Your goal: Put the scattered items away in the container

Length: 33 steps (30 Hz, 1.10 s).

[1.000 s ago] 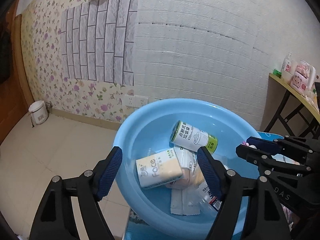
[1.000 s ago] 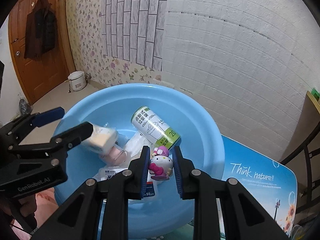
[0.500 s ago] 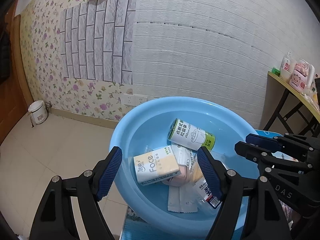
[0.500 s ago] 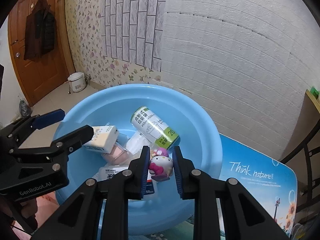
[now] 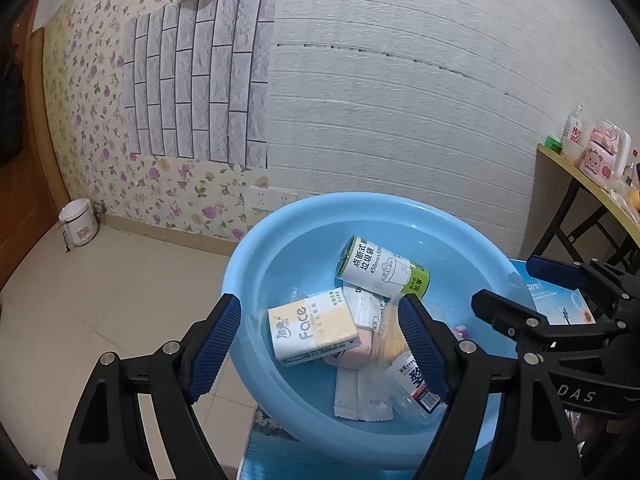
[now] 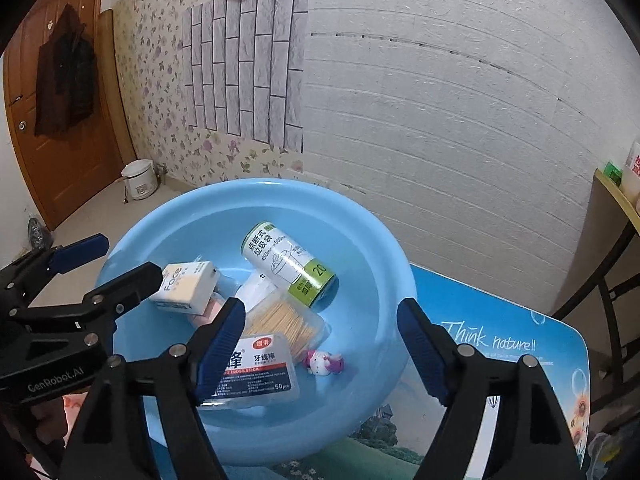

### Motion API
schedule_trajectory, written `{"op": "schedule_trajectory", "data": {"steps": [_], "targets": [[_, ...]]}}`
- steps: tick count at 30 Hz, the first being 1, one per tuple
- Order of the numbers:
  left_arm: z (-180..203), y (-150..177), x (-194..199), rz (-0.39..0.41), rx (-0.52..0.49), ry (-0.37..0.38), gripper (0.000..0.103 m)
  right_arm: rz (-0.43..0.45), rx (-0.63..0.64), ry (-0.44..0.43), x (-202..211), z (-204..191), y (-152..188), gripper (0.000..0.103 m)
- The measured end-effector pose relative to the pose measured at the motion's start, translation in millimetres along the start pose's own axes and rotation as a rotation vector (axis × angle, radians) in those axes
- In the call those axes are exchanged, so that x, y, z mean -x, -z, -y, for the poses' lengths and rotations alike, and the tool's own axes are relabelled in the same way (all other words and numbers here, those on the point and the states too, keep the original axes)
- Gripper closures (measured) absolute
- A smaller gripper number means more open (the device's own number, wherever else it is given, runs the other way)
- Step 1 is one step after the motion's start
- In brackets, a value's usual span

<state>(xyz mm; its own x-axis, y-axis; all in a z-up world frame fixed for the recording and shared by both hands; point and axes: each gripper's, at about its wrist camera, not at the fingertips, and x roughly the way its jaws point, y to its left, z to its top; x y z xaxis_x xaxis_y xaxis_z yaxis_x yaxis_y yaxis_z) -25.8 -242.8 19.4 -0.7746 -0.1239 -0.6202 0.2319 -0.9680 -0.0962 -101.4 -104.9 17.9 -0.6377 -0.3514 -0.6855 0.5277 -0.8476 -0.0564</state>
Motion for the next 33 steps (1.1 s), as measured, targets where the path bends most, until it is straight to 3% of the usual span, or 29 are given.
{"op": "schedule_trajectory", "data": {"steps": [11,13,15,18,33], "targets": [[6,-3,7,0.021,-0.017,-0.002,0.015,0.002,-0.012,-0.001,7,9,4,0.023],[8,-4,11,0.029,-0.023,-0.004,0.009,-0.001,-0.023,0.001,8,12,4,0.023],[10,-4,15,0.044,-0.022,-0.016,0.0,-0.006,-0.038,0.012,10,16,5,0.016],[13,-6,21,0.06,-0.023,-0.017,0.0,-0.007,-0.058,0.041,13,23,7,0.0],[46,-4,52,0.065,-0.039,-0.035,0.0,0.019,-0.186,0.071,57,75,30,0.0]]}}
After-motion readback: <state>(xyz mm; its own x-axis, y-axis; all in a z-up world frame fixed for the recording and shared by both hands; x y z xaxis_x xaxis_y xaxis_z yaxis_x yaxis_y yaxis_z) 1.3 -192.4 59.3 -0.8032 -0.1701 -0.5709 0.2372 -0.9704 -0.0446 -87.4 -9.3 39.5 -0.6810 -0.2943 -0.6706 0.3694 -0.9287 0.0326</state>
